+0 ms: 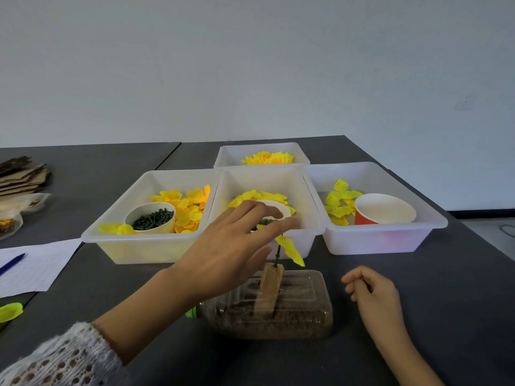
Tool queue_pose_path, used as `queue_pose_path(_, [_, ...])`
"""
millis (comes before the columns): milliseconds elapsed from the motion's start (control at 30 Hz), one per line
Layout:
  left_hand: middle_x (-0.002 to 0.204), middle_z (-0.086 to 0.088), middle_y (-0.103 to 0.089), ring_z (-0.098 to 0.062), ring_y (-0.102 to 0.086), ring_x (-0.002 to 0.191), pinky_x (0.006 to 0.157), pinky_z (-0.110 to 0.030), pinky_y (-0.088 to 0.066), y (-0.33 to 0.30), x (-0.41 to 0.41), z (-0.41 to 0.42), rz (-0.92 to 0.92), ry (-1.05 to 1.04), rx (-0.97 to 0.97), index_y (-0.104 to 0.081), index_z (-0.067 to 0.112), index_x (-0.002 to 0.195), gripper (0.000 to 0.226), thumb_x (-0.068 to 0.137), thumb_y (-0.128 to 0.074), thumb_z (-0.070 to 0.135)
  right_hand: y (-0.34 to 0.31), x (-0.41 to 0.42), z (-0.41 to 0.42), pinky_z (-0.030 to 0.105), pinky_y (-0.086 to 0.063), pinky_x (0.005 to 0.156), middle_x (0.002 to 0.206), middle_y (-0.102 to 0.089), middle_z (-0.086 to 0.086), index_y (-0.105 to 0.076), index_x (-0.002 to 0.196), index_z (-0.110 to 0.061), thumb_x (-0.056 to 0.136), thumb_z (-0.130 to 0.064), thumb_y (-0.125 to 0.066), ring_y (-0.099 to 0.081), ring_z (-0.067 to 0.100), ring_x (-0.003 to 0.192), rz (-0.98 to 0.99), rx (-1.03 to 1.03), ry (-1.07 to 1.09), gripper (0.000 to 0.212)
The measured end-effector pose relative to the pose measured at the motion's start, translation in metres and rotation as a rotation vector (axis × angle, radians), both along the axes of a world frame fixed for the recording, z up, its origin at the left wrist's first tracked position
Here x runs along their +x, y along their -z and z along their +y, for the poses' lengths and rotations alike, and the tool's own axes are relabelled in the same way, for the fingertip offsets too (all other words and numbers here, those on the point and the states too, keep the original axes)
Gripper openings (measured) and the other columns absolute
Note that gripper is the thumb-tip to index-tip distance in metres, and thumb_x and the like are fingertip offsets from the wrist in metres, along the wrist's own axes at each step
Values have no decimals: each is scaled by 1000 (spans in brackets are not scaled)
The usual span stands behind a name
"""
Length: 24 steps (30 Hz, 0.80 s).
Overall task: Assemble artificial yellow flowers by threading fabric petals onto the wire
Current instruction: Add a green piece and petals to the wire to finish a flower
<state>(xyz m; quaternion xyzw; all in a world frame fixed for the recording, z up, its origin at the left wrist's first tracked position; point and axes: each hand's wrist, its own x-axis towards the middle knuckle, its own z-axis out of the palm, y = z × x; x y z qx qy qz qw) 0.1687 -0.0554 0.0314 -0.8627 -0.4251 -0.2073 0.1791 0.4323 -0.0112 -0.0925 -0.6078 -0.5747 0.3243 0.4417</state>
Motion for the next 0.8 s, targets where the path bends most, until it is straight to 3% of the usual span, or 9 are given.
queue_pose_path(133, [144,5,-51,-19,-41,138,100,-43,-44,8,1,-1,-12,12,-86,-51,23,143,51,93,-61,17,2,1,1,24,-43,63,72,-64,0,-66,75,-19,91,0,-50,-61,16,71,-3,-3,-3,30])
queue_pose_path(367, [149,10,-47,-13,-36,143,106,-40,-41,26,-4,-8,-42,44,-112,-48,23,145,44,102,-48,23,2,1,2,24,-42,62,72,-63,1,-66,75,-19,92,1,-50,-61,17,70,-8,-2,-2,30])
queue_pose_path(600, [150,8,-47,-11,-32,145,105,-43,-41,38,1,-12,-114,43,-116,-48,21,145,45,100,-52,17,-1,1,0,23,-41,61,72,-63,2,-66,76,-17,92,2,-49,-60,16,70,-12,17,-10,30])
queue_pose_path(800, [149,6,-48,-14,-28,148,110,-44,-37,41,-1,-15,-26,35,-107,-50,22,144,49,96,-58,17,0,1,0,23,-42,62,73,-63,2,-66,77,-17,92,1,-49,-60,17,71,-18,15,-2,29])
